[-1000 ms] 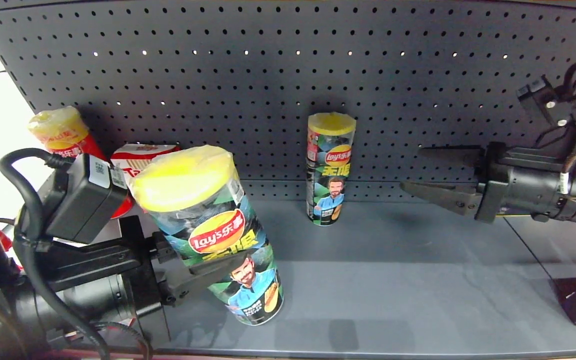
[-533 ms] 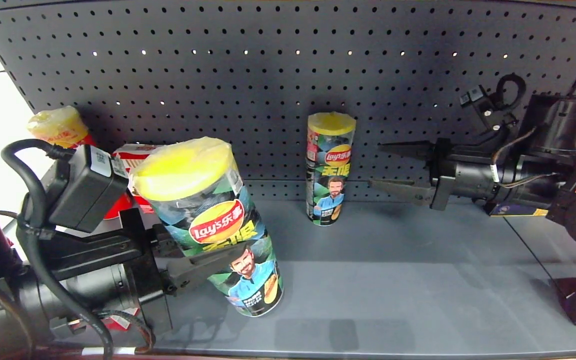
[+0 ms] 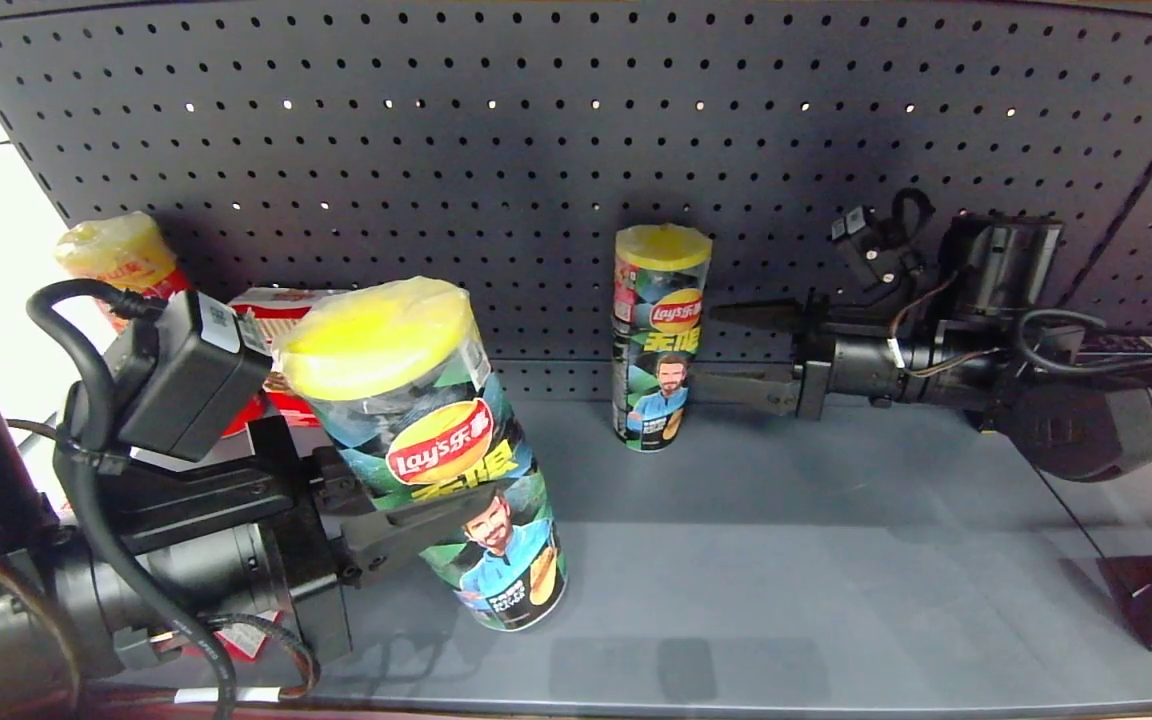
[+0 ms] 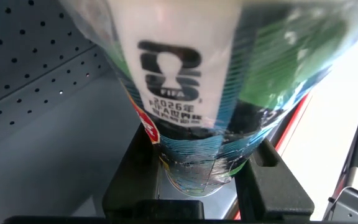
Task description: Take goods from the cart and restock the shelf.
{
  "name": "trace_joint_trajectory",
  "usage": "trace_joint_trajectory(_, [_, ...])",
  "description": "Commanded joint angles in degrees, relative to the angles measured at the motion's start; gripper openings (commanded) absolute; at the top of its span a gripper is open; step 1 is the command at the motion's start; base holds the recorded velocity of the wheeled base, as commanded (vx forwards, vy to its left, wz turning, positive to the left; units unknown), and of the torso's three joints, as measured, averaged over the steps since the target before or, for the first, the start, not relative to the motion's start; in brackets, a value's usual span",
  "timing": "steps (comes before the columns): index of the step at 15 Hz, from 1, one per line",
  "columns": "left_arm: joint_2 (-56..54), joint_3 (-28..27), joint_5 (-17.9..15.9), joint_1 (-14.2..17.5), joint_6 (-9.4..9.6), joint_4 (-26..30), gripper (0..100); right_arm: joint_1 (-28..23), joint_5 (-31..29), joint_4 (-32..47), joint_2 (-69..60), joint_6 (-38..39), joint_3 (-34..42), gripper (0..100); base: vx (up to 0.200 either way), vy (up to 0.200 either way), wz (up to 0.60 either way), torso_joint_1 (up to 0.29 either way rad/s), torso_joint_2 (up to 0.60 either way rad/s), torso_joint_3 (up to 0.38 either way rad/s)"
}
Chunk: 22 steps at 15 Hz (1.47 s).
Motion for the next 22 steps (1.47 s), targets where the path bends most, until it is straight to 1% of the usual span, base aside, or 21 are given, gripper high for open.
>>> trace_joint_trajectory(1, [0.43,-0.05,0.02,0.03,0.02,-0.08,0,0.5,-0.02,-0.03,2.36,-0.5,-0.55,100,0.0,0.0,0.0,0.0,0.0,0.0])
trace_joint_trajectory(4, [0.43,0.39,0.02,0.73,0.02,-0.08,0,0.67,-0.02,-0.12,4.91,-1.03,-1.87,100,0.0,0.0,0.0,0.0,0.0,0.0])
trace_joint_trajectory(7, [0.43,0.39,0.02,0.91,-0.07,-0.08,0,2.26,-0.02,-0.12,8.34,-1.03,-6.09,100,0.0,0.0,0.0,0.0,0.0,0.0])
trace_joint_trajectory(12, [0.43,0.56,0.1,1.7,-0.07,-0.08,0,4.37,-0.46,0.06,12.64,-0.94,-10.57,100,0.0,0.0,0.0,0.0,0.0,0.0])
trace_joint_trajectory(17, [0.43,1.09,0.1,1.7,-0.07,-0.08,0,5.51,-1.16,-0.2,13.78,-0.76,-12.33,100,0.0,0.0,0.0,0.0,0.0,0.0])
trace_joint_trajectory(18, [0.43,1.0,0.1,1.7,-0.07,-0.08,0,5.6,-1.86,-0.2,13.52,-0.67,-12.06,0,0.0,0.0,0.0,0.0,0.0,0.0])
trace_joint_trajectory(19, [0.43,0.92,0.1,1.7,-0.07,-0.08,0,5.68,-2.83,-0.2,13.35,-0.67,-11.8,0,0.0,0.0,0.0,0.0,0.0,0.0])
trace_joint_trajectory(22, [0.43,0.92,0.1,1.7,0.02,-0.08,0,6.48,-3.18,-0.2,12.82,-0.67,-10.66,0,0.0,0.0,0.0,0.0,0.0,0.0])
